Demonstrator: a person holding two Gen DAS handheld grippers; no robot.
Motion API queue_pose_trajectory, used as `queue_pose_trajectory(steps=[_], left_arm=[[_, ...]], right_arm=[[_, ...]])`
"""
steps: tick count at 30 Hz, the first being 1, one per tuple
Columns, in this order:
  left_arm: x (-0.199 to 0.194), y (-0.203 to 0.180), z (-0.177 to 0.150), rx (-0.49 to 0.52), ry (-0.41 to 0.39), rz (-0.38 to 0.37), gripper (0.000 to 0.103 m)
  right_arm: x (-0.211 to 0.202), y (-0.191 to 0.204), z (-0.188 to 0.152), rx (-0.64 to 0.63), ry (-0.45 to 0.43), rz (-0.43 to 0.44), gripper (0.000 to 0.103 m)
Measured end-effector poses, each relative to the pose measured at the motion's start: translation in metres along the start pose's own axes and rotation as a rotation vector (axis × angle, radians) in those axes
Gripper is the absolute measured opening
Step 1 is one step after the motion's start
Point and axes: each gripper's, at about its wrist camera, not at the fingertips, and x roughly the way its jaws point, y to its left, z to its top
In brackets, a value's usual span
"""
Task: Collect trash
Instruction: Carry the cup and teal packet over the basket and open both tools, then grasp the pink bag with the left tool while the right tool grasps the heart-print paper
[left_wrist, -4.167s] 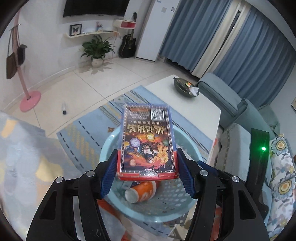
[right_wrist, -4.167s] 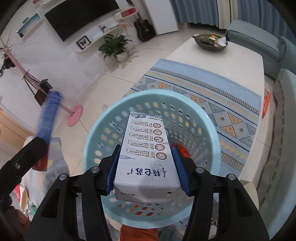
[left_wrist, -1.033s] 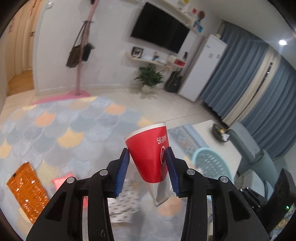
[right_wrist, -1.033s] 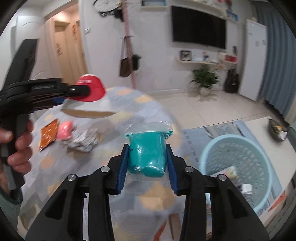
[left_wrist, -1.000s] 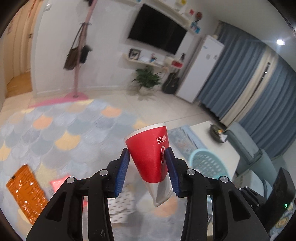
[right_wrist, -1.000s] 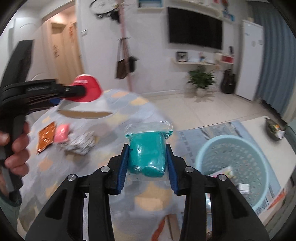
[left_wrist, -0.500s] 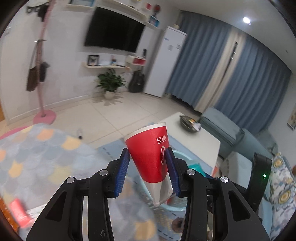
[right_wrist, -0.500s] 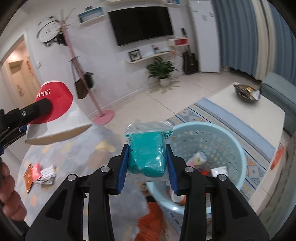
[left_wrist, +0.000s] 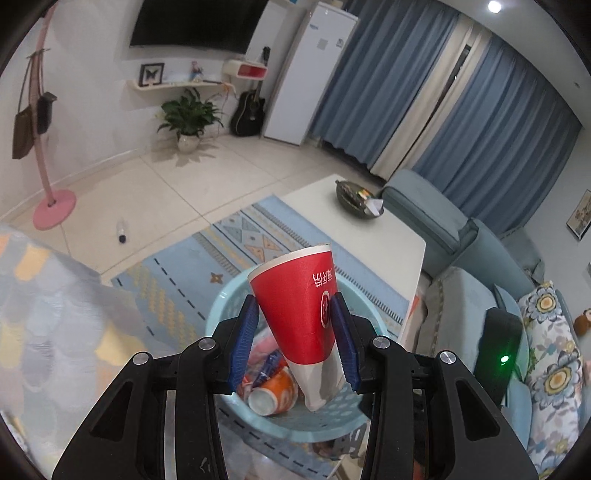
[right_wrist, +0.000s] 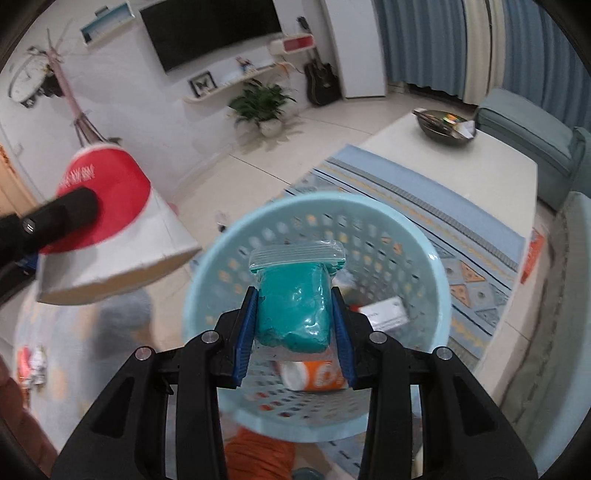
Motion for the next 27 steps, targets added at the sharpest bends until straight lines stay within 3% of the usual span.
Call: queue_pose_trajectory(steps=[10, 13, 19, 27], left_arm=[[0.039, -0.014, -0.004, 0.037, 0.052, 0.027, 0.042], [0.043, -0.013, -0.008, 0.029, 0.063, 0.039, 0.065], [0.035, -0.006, -0.015, 0.006, 0.067, 0.022, 0.067], [-0.005, -0.002, -0.02, -0.003, 0.008, 0.003, 0.067]], right_arm=[[0.028, -0.017, -0.011, 0.036, 0.08, -0.019, 0.038], [0.027, -0.022, -0.015, 0.05, 0.087, -0.026, 0.05], [0.02, -0.024, -0.019, 0.053, 0.088, -0.021, 0.051], [-0.003, 0.001, -0.019, 0.007, 0.06, 0.006, 0.051]])
